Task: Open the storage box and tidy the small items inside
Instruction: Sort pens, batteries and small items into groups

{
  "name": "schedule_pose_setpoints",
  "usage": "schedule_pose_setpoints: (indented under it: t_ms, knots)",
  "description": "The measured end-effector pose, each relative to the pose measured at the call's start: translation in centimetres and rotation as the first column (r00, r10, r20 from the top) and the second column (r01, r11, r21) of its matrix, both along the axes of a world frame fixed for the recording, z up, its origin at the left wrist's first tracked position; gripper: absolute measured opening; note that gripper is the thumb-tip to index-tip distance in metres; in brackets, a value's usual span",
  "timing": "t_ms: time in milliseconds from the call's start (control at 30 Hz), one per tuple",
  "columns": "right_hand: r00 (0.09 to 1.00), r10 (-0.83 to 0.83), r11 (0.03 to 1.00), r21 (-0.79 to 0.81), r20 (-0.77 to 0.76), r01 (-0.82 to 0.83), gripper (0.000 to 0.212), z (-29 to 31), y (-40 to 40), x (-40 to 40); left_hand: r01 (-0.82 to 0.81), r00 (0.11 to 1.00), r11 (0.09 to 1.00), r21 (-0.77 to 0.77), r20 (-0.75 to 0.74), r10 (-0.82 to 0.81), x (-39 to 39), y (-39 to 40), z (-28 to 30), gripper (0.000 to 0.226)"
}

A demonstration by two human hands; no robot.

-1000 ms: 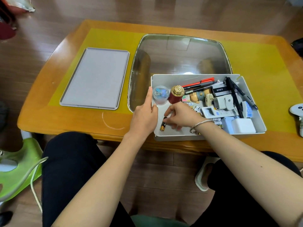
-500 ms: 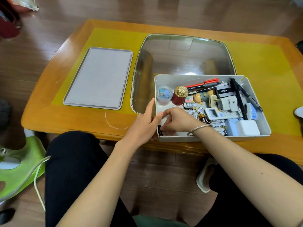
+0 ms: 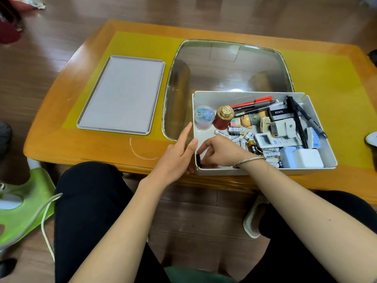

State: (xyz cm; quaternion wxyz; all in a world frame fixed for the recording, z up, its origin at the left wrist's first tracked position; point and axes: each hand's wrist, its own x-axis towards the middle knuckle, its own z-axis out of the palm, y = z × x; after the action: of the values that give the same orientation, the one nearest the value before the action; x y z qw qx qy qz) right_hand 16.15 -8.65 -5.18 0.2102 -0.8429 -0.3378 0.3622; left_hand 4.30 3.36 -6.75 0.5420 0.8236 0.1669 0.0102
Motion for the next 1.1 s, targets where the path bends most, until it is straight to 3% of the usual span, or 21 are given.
schedule_pose_setpoints:
  t_ms: [267, 500, 667, 800, 933, 1100]
  knots:
    - [0.997, 0.050, 0.999, -0.008, -0.055, -0.051, 0.036, 0.2, -0.7, 0.2, 0.102, 0.995, 0.993, 0.067, -0.002, -0.102, -1.1, 0.0, 0.6, 0.064]
    - [0.982, 0.058, 0.998, -0.001, -0.177, -0.059, 0.044, 0.9, -0.9, 0.4, 0.228, 0.970, 0.960, 0.163, -0.122, -0.210, -1.5, 0.5, 1.0, 0.118]
    - [0.977, 0.020, 1.000, 0.000, -0.213, -0.021, 0.048, 1.8, -1.8, 1.3, 0.185, 0.982, 0.957, 0.225, -0.089, -0.169, -1.3, 0.6, 0.8, 0.116]
    - [0.970, -0.241, 0.968, 0.057, -0.029, 0.243, 0.030, 2.5, -4.4, 3.2, 0.188, 0.981, 0.940, 0.286, -0.107, -0.163, -1.4, 0.5, 0.7, 0.112]
    - [0.832, -0.391, 0.914, 0.059, 0.394, 0.402, 0.005, 2.8, -7.6, 5.0, 0.189, 0.981, 0.910, 0.369, -0.112, -0.158, -1.3, 0.0, 0.5, 0.109]
    - [0.749, -0.337, 0.861, -0.135, 0.571, 0.491, 0.031, 2.7, -9.3, 5.0, 0.171, 0.985, 0.880, 0.444, -0.110, -0.136, -0.9, -0.7, 0.3, 0.109]
